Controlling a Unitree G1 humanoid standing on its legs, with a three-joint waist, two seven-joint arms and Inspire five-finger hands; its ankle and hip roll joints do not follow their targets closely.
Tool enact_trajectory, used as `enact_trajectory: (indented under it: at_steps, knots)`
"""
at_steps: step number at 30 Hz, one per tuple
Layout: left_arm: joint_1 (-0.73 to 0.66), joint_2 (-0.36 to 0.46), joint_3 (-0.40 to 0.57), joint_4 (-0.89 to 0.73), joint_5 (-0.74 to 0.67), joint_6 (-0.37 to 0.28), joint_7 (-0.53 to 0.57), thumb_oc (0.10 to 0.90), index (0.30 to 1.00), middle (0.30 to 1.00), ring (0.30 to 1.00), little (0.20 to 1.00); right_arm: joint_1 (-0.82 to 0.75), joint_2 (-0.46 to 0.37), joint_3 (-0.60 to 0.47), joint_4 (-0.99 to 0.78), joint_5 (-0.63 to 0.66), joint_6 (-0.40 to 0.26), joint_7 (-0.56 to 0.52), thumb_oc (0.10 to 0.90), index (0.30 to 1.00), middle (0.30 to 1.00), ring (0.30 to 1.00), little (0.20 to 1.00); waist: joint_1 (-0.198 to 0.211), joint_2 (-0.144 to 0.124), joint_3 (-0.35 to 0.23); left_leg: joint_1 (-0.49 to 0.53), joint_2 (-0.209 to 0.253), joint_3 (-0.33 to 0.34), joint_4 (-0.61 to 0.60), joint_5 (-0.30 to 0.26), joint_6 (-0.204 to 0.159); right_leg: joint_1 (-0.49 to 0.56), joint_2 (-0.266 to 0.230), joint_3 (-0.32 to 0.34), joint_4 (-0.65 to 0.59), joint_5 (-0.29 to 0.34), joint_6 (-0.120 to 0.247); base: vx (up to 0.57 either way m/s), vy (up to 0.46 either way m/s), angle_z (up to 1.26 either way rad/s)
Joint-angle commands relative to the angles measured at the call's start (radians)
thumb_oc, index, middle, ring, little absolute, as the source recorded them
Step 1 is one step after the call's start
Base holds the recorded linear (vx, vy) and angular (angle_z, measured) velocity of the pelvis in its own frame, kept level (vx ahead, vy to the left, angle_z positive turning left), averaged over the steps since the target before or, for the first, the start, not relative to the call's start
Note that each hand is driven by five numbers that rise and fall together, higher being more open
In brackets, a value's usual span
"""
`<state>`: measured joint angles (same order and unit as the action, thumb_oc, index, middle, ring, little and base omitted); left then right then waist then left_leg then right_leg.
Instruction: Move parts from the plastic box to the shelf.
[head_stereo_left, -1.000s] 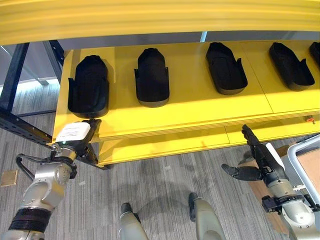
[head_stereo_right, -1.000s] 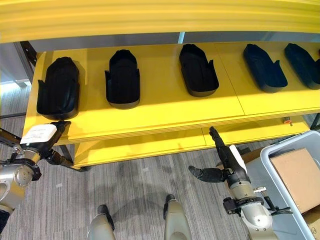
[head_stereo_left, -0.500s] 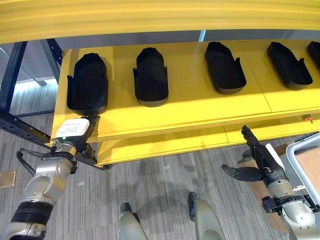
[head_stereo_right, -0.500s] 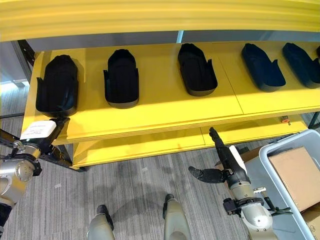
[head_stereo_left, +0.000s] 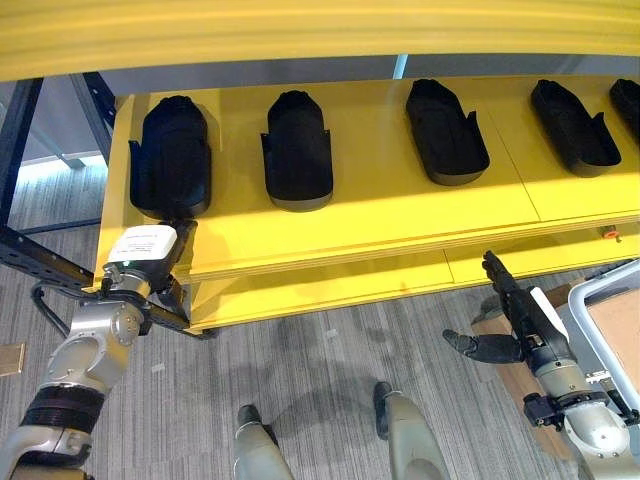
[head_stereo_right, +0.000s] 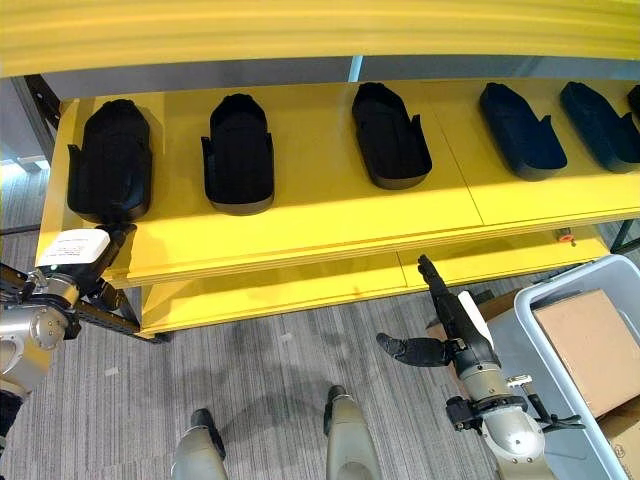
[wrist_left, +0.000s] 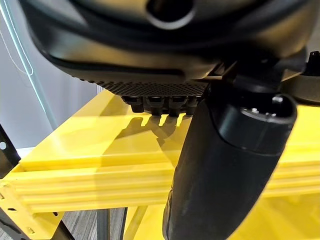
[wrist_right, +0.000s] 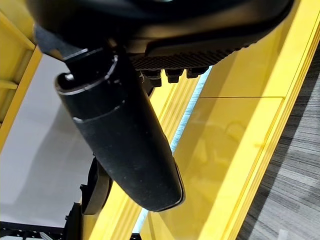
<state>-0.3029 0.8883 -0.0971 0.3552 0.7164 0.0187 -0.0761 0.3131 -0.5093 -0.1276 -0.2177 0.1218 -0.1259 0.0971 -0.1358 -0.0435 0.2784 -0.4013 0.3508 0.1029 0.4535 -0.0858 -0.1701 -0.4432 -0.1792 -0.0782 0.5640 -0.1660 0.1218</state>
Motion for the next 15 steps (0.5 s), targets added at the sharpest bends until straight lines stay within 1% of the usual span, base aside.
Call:
enact_trajectory:
  at_steps: [1,9,15]
  knots:
    - [-0.128,0.087,-0.014,0.016,0.015,0.005,0.074,0.9,1.0,1.0,1.0,1.0,-0.03,-0.025,-0.036,-0.07,0.043,-0.094,-0.02,0.9,1.0,1.0,1.0,1.0,-0.023,-0.002,-0.073,-0.007,0.024,0.02,0.012,0.019,0.039,0.061,-0.018,0.041,-0.039,0.055,0.004,0.0,0.0,0.0]
    - [-0.154,0.088,-0.039,0.049,0.015,0.004,0.082,0.9,1.0,1.0,1.0,1.0,-0.035,-0.03,-0.033,-0.07,0.045,-0.099,-0.02,0.9,1.0,1.0,1.0,1.0,-0.025,-0.007,-0.07,-0.007,0.022,0.022,0.014,0.017,0.04,0.061,-0.019,0.043,-0.041,0.057,0.005,0.0,0.0,0.0]
    - [-0.155,0.075,-0.045,0.043,0.006,0.001,0.088,0.9,1.0,1.0,1.0,1.0,-0.033,-0.029,-0.034,-0.073,0.044,-0.1,-0.021,0.9,1.0,1.0,1.0,1.0,-0.024,-0.008,-0.069,-0.007,0.021,0.022,0.018,0.016,0.04,0.063,-0.02,0.046,-0.036,0.054,0.005,0.0,0.0,0.0]
